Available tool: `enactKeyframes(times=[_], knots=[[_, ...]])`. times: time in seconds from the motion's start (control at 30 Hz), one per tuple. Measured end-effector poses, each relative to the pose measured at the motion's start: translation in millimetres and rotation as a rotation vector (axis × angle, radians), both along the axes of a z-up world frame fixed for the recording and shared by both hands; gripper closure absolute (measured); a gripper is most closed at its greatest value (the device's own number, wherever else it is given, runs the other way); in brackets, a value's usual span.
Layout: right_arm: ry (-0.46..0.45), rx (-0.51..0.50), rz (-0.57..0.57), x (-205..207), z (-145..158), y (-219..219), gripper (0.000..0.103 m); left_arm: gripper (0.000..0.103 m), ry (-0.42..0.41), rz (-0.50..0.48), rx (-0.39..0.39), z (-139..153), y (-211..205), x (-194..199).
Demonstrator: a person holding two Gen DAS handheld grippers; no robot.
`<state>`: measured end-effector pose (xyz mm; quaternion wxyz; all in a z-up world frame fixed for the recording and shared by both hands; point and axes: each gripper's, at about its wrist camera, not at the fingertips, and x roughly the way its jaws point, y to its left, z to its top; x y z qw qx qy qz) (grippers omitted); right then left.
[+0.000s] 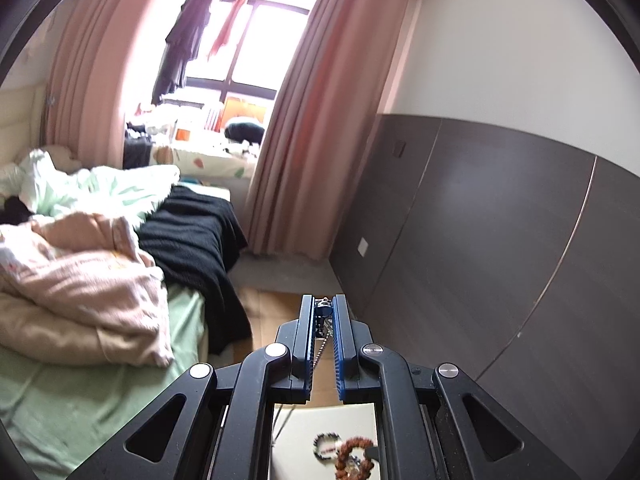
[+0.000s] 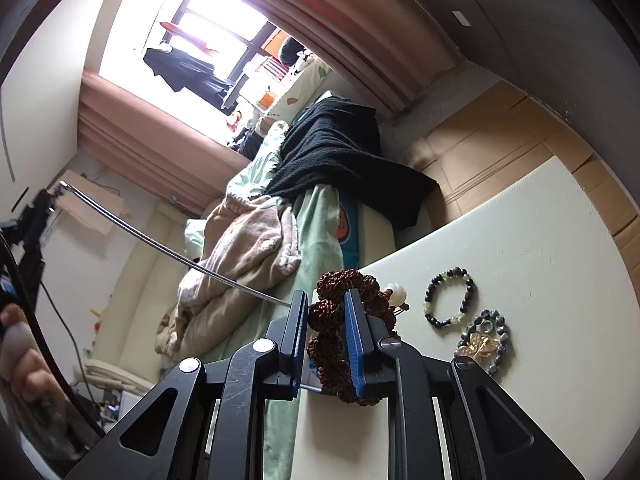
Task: Organize jewelry
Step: 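Carry the held jewelry into the black box and open both grippers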
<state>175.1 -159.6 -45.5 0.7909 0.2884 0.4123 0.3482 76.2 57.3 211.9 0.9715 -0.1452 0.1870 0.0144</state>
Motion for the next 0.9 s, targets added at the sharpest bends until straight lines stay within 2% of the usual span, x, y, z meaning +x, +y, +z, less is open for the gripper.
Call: enactKeyframes(times=[0.17, 0.37, 0.63, 0.9], knots=[[0.018, -0.015, 0.007, 0, -5, 4, 0.083, 0.095, -0.013, 0.014, 0.011, 12, 7, 1], [0.011, -0.010, 0.009, -1, -4, 5, 0.083, 0.095, 0.018, 0.032, -0.002, -7, 12, 5], [0.010, -0.020, 0.018, -2, -4, 8, 0.083, 0.095, 0.083, 0.056, -0.079, -55, 32, 9], [0.015, -0.028, 0.020, -1, -5, 12, 0.083, 0.095, 0.195, 0.107, -0.190, -139, 45, 16]])
